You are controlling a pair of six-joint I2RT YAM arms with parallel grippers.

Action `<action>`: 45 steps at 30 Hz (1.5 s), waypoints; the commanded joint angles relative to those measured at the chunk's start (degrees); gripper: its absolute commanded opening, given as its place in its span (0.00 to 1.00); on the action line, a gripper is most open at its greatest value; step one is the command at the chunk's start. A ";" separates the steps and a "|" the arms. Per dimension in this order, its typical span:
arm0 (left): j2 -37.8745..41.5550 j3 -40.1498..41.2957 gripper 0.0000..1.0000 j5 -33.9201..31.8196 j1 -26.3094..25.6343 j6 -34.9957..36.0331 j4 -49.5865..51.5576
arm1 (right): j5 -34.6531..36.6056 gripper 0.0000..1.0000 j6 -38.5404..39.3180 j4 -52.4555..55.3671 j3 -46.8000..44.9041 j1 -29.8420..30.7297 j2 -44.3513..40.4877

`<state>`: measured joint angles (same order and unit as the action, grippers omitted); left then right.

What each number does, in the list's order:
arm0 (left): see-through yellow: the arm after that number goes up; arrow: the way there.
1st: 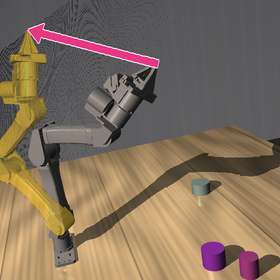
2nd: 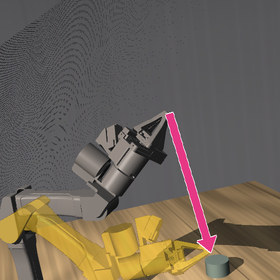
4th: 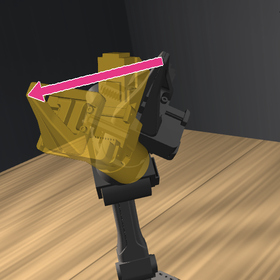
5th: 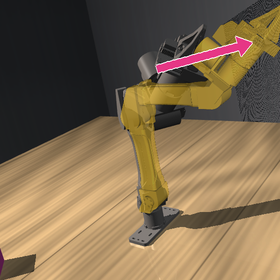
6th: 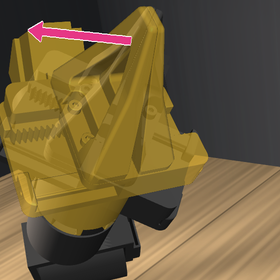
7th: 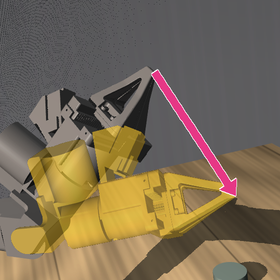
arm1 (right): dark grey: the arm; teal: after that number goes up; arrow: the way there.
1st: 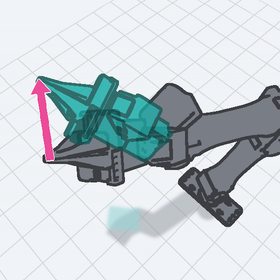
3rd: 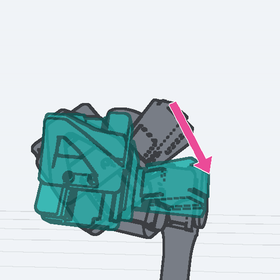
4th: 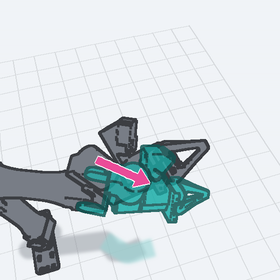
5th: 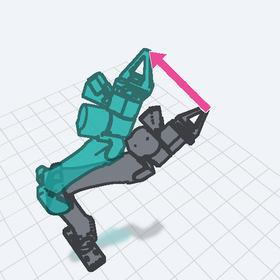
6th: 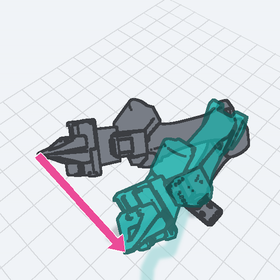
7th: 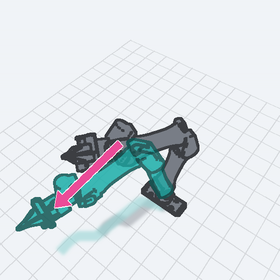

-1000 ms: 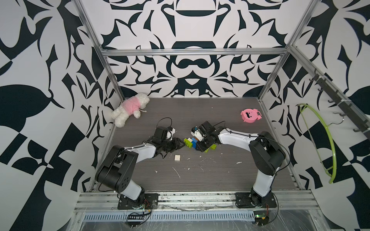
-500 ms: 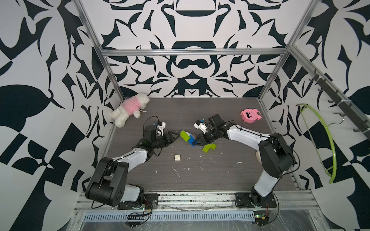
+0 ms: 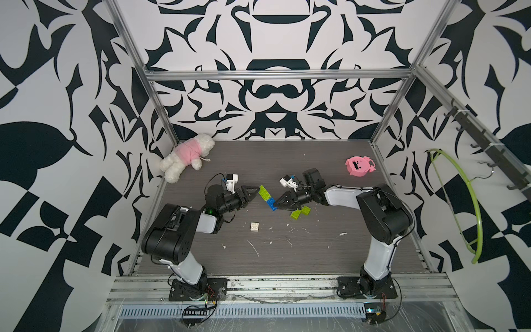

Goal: Assemble a heart with lego
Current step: Adjust the lego brick at the center of the board.

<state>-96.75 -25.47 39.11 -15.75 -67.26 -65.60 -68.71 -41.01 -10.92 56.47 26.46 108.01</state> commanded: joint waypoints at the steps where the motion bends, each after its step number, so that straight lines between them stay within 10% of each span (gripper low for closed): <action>1: -3.54 -0.43 0.60 1.50 0.21 -5.19 -14.18 | -4.92 0.14 -4.22 -7.67 -0.56 -0.77 -0.11; 33: -12.94 -6.43 0.42 1.90 -3.58 -4.89 -17.01 | -7.49 0.15 -18.81 -27.98 -3.21 -1.23 6.87; 45: -13.20 -4.45 0.29 0.54 -3.58 -3.07 -17.01 | -4.58 0.37 -17.88 -26.32 -3.73 -2.61 7.71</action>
<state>-109.27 -30.83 38.61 -18.70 -71.72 -81.17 -74.85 -59.90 -36.77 52.99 24.36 116.36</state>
